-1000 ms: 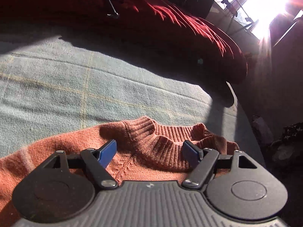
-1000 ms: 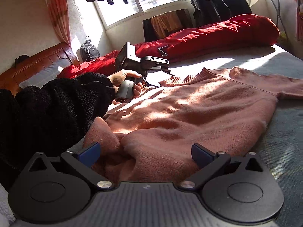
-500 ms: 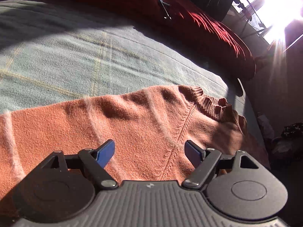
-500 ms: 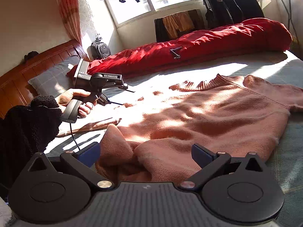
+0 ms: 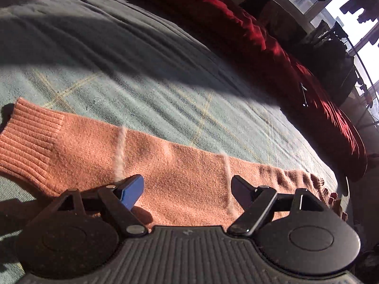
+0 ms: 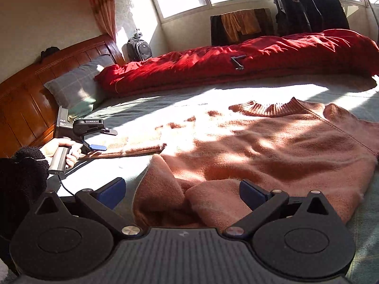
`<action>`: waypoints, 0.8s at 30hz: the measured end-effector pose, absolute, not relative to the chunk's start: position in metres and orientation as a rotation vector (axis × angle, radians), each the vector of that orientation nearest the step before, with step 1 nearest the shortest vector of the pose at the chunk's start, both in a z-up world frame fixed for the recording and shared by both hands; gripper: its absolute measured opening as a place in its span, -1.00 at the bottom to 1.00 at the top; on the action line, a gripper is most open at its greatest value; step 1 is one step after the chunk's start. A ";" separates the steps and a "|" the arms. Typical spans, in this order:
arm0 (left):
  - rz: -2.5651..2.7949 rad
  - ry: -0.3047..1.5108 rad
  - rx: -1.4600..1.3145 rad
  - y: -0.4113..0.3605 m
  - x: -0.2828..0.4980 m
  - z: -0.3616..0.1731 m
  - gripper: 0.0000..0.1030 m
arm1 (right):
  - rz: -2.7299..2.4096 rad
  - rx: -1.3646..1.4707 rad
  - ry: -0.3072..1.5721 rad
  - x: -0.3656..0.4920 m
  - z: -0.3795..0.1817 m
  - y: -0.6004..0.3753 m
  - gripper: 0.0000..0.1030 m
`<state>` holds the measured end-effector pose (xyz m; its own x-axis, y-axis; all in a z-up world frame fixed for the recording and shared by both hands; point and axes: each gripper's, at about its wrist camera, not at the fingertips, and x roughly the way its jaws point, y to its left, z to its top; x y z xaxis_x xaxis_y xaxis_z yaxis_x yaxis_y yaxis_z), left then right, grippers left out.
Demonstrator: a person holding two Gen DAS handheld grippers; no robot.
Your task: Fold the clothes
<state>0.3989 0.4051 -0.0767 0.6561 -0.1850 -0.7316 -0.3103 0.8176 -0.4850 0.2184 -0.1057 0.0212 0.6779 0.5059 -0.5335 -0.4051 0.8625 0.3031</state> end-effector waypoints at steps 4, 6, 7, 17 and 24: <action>0.013 0.851 -0.588 0.386 0.403 -0.063 0.56 | 0.553 0.127 0.639 0.220 0.030 -0.090 1.00; -0.049 0.837 -0.580 0.370 0.408 -0.060 0.57 | 0.573 0.106 0.637 0.220 0.033 -0.082 1.00; -0.066 0.833 -0.571 0.364 0.412 -0.060 0.57 | 0.581 0.096 0.636 0.220 0.035 -0.079 1.00; 0.057 0.800 -0.707 0.438 0.377 -0.087 0.57 | 0.577 0.071 0.657 0.222 0.033 -0.067 1.00; 0.252 0.771 -0.716 0.482 0.353 -0.080 0.57 | 0.585 0.112 0.669 0.232 0.032 -0.065 1.00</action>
<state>0.3532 0.4817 -0.0797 0.7023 -0.0448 -0.7105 -0.4554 0.7389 -0.4966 0.2317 -0.0646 0.0317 0.6307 0.5448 -0.5526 -0.4751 0.8341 0.2802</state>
